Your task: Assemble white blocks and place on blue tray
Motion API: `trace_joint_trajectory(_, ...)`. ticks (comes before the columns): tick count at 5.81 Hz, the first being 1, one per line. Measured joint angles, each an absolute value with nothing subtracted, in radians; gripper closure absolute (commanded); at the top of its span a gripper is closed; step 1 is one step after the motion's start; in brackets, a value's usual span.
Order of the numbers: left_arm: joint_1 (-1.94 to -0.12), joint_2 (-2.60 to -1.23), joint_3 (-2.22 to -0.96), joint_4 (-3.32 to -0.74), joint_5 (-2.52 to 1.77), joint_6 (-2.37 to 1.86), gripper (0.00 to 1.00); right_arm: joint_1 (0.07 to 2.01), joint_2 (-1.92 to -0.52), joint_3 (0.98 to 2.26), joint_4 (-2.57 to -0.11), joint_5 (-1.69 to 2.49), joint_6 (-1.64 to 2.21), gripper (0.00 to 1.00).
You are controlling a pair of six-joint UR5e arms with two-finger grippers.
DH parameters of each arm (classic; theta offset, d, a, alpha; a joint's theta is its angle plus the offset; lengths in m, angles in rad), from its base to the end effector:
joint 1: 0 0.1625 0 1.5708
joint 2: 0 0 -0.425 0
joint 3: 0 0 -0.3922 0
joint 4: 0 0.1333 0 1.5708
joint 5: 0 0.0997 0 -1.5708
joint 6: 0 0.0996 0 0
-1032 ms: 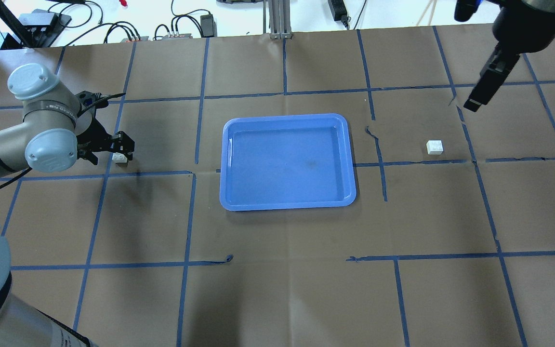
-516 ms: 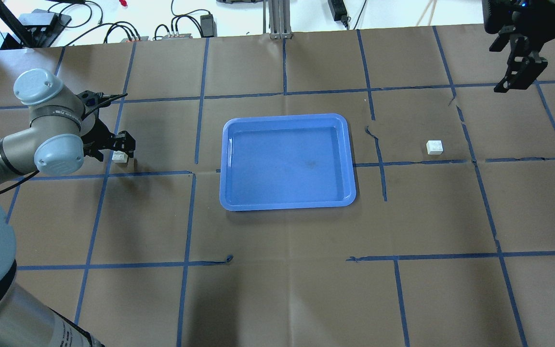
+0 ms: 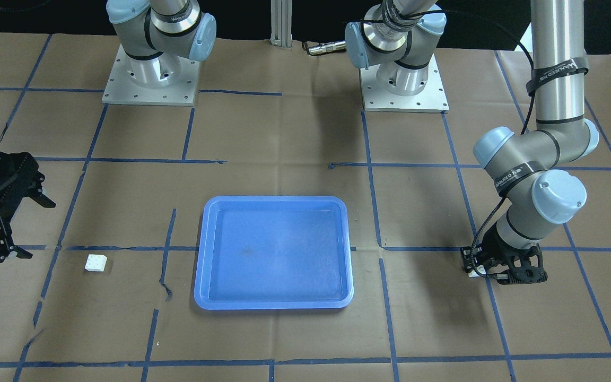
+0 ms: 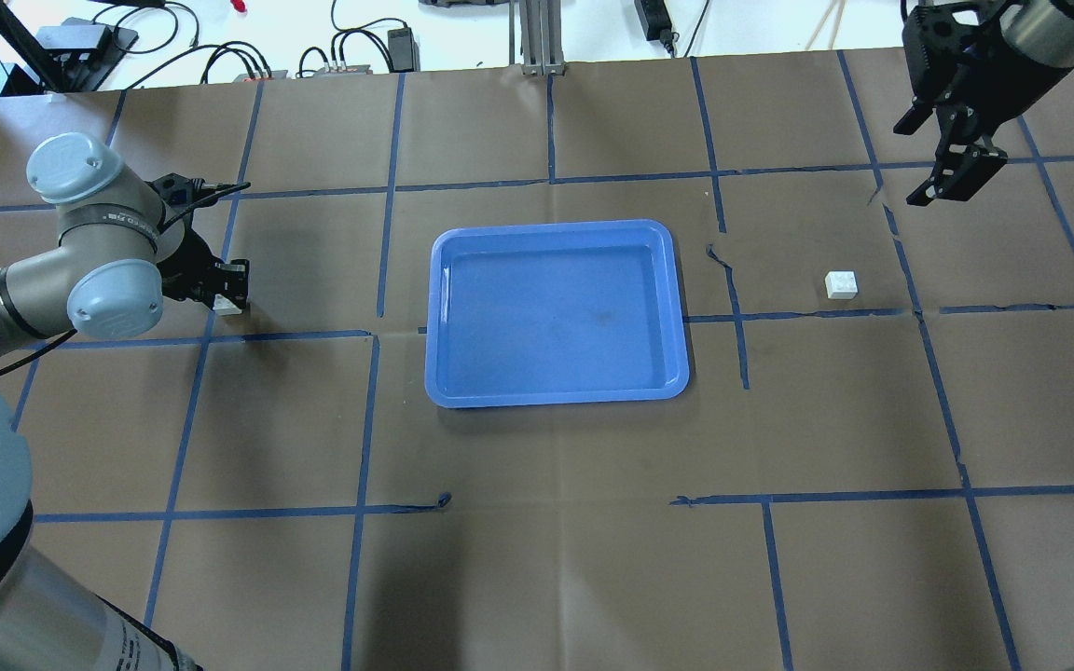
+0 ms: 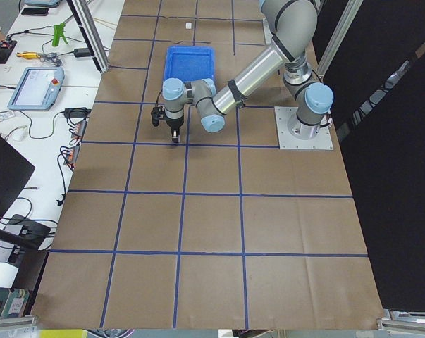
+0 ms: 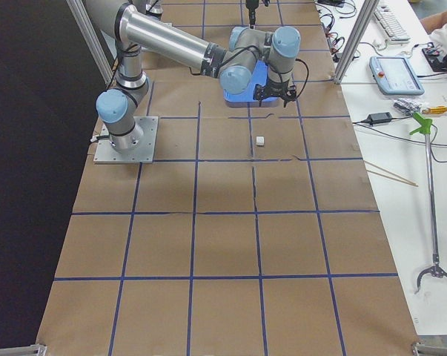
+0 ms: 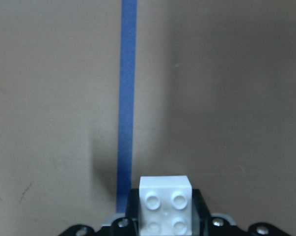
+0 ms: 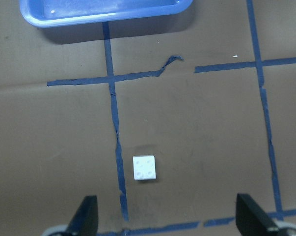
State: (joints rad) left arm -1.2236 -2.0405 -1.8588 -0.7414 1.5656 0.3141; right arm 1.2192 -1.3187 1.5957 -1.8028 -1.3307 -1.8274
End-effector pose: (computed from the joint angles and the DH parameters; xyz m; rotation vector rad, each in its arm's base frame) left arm 0.0728 -0.5945 0.1797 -0.0514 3.1209 -0.1085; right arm -0.0519 -0.5972 0.3657 -1.9969 2.2082 -0.2873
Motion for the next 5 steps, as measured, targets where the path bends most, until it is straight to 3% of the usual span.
trace_joint_trajectory(3, -1.393, -2.005, -1.825, -0.75, 1.567, 0.584, 0.84, 1.092, -1.226, 1.784, -1.896, -1.113, -2.022, 0.0)
trace_joint_trajectory(5, -1.595, -2.003, -1.799, -0.751, 1.567, 0.866, 0.84, 1.073, -1.146, 1.8, -1.907, -1.081, -2.183, 0.0)
